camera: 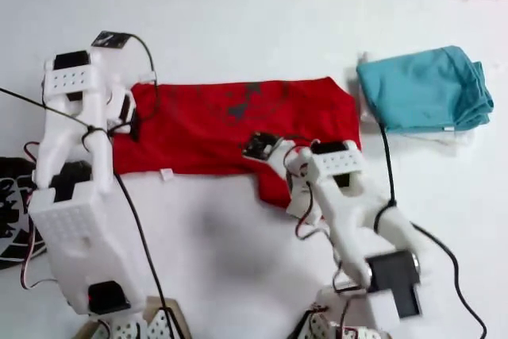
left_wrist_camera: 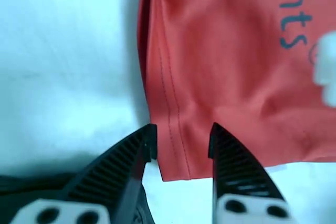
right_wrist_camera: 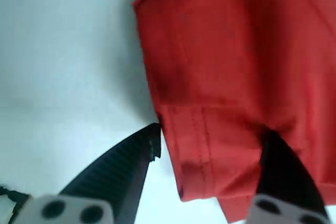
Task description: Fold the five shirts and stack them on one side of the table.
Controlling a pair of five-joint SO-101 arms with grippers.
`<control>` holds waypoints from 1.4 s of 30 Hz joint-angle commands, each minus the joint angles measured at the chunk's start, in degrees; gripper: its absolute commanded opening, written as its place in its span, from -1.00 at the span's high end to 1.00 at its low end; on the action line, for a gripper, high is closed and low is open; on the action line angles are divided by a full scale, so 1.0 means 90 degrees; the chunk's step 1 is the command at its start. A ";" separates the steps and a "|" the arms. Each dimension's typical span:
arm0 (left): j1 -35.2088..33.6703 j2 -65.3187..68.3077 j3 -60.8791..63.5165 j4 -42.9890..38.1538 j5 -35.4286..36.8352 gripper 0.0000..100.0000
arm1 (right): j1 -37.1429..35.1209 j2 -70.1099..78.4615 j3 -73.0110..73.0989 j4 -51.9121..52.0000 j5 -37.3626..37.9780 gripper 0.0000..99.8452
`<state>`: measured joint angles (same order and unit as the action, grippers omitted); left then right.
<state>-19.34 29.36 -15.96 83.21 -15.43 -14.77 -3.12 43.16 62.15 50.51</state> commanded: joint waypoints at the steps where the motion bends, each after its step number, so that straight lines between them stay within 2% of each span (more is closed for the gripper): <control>1: -0.0049 -0.0068 -0.0093 -0.0029 -0.0049 0.63 | 0.0073 0.0874 -0.0576 0.0024 0.0029 0.38; 6: -0.0068 -0.0068 -0.0093 -0.0029 -0.0049 0.63 | 0.0103 0.1548 -0.1299 0.0571 0.0020 0.41; 8: -0.0068 -0.0078 -0.0093 -0.0029 -0.0049 0.63 | 0.0122 0.1695 -0.1416 0.0630 0.0039 0.55; 11: -0.0068 -0.0078 -0.0093 -0.0029 -0.0049 0.63 | 0.0122 0.1763 -0.1455 0.0611 0.0039 0.96; 12: -0.0068 -0.0078 -0.0093 -0.0029 -0.0049 0.63 | 0.0122 0.1753 -0.1465 0.0611 0.0039 0.98; 14: -0.0068 -0.0078 -0.0093 -0.0029 -0.0049 0.63 | 0.0122 0.1753 -0.1543 0.0650 0.0039 0.91; 16: -0.0068 -0.0068 -0.0093 -0.0029 -0.0049 0.63 | 0.0122 0.1753 -0.1788 0.0864 0.0049 0.98; 22: -0.0049 -0.0068 0.0288 -0.0127 -0.0059 0.63 | 0.0132 0.1284 -0.3243 0.2222 0.0059 0.96; 28: -0.0039 -0.0078 0.0767 -0.0449 -0.0059 0.63 | 0.0132 0.1167 -0.4737 0.2418 0.0068 0.96; 34: -0.0068 -0.0078 0.0845 -0.0440 -0.0088 0.64 | 0.0132 0.2613 -0.6271 0.2398 0.0059 0.96; 42: -0.0068 -0.0078 0.0845 -0.0449 -0.0078 0.64 | 0.0132 0.4889 -0.9309 0.2877 0.0020 0.96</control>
<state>-19.34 29.36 -8.31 79.69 -15.43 -13.71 36.18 -29.63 85.45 50.51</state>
